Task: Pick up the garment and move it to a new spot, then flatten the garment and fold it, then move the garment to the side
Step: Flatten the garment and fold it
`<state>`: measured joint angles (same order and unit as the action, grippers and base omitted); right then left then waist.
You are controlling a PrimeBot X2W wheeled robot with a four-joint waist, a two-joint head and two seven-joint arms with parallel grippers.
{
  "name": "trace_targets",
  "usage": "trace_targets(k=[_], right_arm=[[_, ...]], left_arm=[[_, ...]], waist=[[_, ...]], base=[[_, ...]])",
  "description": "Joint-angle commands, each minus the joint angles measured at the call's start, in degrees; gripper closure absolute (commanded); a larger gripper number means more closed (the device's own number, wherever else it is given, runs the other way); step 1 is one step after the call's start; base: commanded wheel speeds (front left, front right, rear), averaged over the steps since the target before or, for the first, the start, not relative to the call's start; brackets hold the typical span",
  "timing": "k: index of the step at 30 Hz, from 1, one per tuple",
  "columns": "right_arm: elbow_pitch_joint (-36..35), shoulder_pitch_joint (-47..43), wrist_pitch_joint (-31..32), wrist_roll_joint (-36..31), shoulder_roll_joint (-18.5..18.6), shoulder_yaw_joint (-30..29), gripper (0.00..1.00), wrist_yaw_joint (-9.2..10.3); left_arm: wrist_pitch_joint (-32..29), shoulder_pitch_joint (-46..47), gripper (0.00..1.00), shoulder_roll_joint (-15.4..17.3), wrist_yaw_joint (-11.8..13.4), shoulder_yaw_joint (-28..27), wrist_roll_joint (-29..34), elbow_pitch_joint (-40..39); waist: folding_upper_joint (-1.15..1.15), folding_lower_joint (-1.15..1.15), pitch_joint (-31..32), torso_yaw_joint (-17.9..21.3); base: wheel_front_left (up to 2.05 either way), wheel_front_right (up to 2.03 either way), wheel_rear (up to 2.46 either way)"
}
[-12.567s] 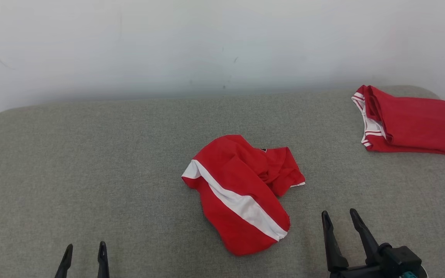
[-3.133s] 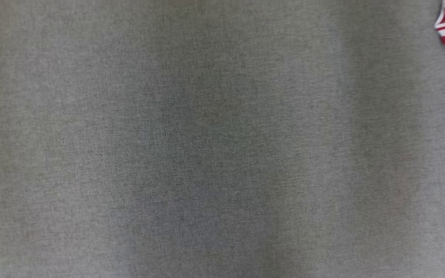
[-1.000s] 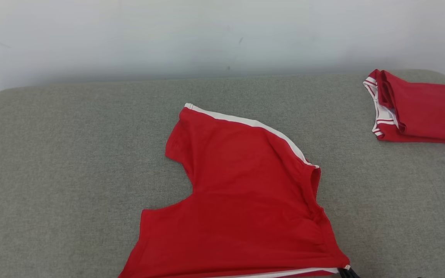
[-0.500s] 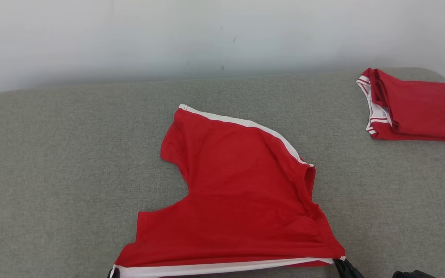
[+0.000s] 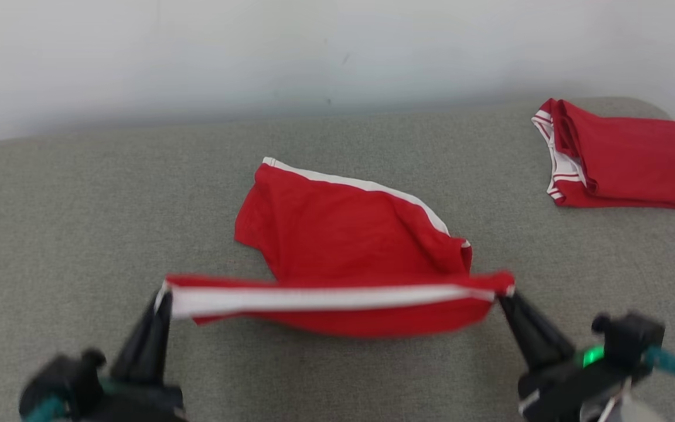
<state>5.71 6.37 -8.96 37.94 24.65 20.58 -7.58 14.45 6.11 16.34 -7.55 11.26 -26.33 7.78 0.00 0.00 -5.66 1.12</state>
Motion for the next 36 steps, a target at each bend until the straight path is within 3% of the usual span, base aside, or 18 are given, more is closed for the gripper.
trace_targets(k=[1, 10, 18, 23, 29, 36], right_arm=[[-0.2, 2.2, 0.3, 0.2, 0.4, -0.1, 1.0, 0.2], [4.0, 28.1, 4.8, 4.0, 1.4, 1.7, 1.0, 0.19], [13.6, 55.1, 8.8, 4.9, -0.3, 3.1, 1.0, 0.19], [21.8, 71.0, 9.7, 4.1, -2.0, 3.2, 1.0, 0.19], [29.4, 84.5, 9.5, 1.3, -3.7, 5.6, 1.0, 0.19], [39.6, 97.5, 7.0, -1.6, -6.7, 8.4, 1.0, 0.19]], left_arm=[[-0.3, 2.7, 1.0, 1.1, 0.2, 0.3, -0.1, -0.5], [-6.5, 30.6, 1.0, 11.0, 0.2, 6.8, -7.5, 1.1], [-9.3, 57.6, 1.0, 16.3, 0.2, 15.2, -12.8, 7.4], [-9.7, 73.3, 1.0, 17.1, 0.2, 19.2, -15.3, 14.1], [-8.5, 86.2, 1.0, 15.6, 0.2, 20.6, -18.5, 21.5], [-6.3, 96.7, 1.0, 15.8, 0.2, 26.0, -20.5, 29.2]], waist=[[0.0, 0.0, -0.6, 0.3], [0.0, 0.0, -7.9, 1.2], [0.0, 0.0, -16.3, 1.3], [0.0, 0.0, -21.0, 1.0], [0.0, 0.0, -25.1, 1.1], [0.0, 0.0, -28.6, 1.7]], base=[[0.0, 0.0, 0.0], [0.0, 0.0, 0.0], [0.0, 0.0, 0.0], [0.0, 0.0, 0.0], [0.0, 0.0, 0.0], [0.0, 0.0, 0.0]])
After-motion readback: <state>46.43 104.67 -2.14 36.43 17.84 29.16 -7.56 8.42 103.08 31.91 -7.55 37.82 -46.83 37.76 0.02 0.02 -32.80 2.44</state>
